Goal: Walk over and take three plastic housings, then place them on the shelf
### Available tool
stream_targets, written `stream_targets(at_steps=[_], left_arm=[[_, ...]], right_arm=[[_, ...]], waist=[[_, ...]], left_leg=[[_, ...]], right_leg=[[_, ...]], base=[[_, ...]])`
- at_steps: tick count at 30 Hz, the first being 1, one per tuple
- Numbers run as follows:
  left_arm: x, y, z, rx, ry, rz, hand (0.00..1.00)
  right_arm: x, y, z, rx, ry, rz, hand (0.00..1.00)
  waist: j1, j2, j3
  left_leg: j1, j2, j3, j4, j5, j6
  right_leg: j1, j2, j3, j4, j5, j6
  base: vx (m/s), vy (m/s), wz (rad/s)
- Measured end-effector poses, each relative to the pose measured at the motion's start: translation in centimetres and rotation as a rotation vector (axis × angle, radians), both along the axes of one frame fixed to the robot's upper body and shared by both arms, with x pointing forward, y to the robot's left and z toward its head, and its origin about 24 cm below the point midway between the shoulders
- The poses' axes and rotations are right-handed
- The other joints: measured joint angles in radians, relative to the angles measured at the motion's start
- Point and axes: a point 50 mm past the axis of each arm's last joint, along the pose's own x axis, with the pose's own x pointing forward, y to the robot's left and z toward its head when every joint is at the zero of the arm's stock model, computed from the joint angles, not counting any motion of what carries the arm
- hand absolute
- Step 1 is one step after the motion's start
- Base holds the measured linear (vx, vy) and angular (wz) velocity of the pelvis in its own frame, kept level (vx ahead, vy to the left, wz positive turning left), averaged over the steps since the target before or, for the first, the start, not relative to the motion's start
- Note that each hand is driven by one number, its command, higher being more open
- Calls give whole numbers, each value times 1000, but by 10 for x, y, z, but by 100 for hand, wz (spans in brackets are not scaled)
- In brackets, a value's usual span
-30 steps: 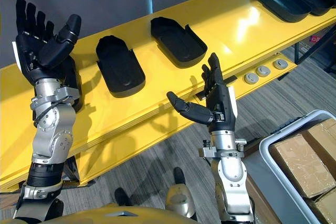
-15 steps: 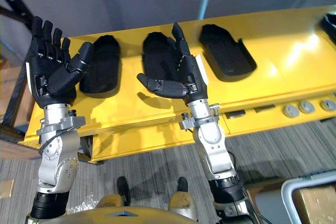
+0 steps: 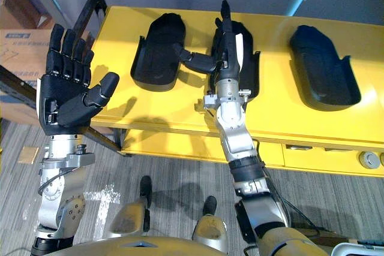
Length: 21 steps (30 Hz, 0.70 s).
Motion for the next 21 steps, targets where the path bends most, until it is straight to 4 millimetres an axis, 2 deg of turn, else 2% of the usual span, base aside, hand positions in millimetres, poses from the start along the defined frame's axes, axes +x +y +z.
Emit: stream_targets(at_steps=[4, 10, 18, 21], left_arm=[[-1, 1, 0, -8, -7, 1, 100], [-1, 1, 2, -21, -23, 3, 100], [-1, 1, 2, -24, -22, 7, 100], [-1, 1, 1, -28, -19, 8, 100]], right_arm=[[13, -2, 1, -15, 50, -16, 100], [26, 1, 28, -41, 23, 6, 100], [34, -3, 25, -26, 116, -36, 100], [36, -2, 30, -25, 122, -49, 100]], waist=[[14, 0, 3], [14, 13, 60], [19, 13, 78], [18, 13, 80]], left_leg=[[-20, -8, -18, 1, 16, 11], [-22, -26, -33, 0, 22, 18], [-26, -32, -39, 0, 21, 16], [-29, -32, -37, 0, 21, 16]], right_leg=[[-9, -7, -17, 12, 2, 7], [-12, -28, -28, 41, -8, 16], [-21, -41, -35, 68, -21, 14], [-27, -41, -32, 70, -19, 16]], base=[[2, -2, 17], [-28, 11, 8], [-25, -5, 4], [-5, -9, -1]])
